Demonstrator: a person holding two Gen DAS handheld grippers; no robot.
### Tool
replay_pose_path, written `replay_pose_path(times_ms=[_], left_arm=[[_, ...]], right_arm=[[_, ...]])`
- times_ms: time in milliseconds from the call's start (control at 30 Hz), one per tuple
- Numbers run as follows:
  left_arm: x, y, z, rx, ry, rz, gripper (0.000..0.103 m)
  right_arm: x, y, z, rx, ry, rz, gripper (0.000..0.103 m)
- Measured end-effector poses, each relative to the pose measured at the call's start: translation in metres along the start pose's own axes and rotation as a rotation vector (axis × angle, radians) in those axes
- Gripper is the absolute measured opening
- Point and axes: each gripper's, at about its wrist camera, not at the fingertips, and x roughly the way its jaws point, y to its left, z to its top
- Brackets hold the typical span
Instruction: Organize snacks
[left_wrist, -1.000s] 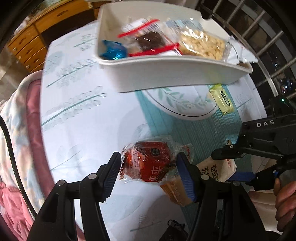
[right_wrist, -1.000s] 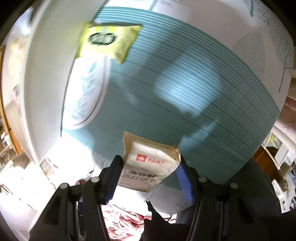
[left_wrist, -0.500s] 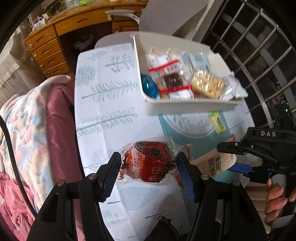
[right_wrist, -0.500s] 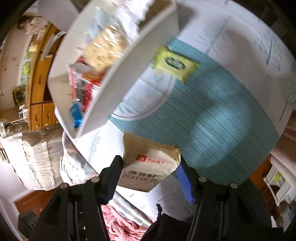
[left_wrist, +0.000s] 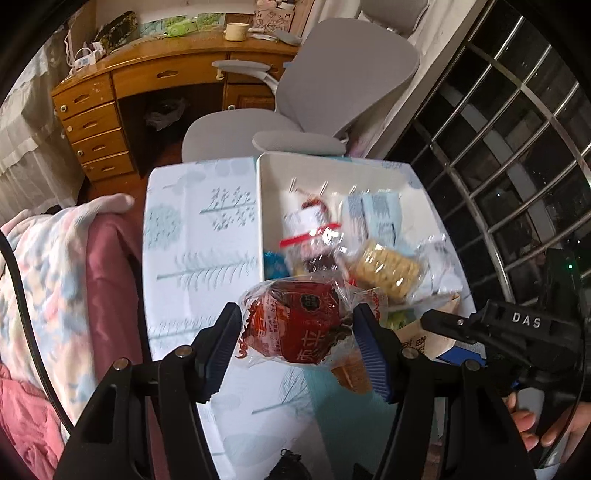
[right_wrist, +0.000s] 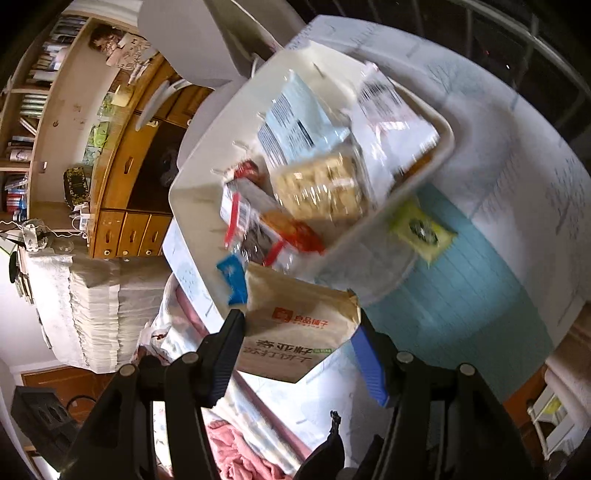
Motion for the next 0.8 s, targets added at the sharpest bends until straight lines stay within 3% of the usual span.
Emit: replay_pose_path(times_ms=[300,633,800], left_arm=[[0.043,-0.02,0.042,-0.019,0.01,-0.011,0.062],[0.083,-0.036,0.06,-0.019,0.04,-0.017,0.062],[0.082,-0.033,0.057,-0.043,0.047,-0.012,0.076]], right_arm=[[0.017,-0.001,0.048,-0.026,0.0,-0.062,0.059],[0.031,-0.013,0.068,-0.022,0.035,-0.05,0.06],[0.029,-0.016,0.064,-0.013,0.04,-0.032,0.075]])
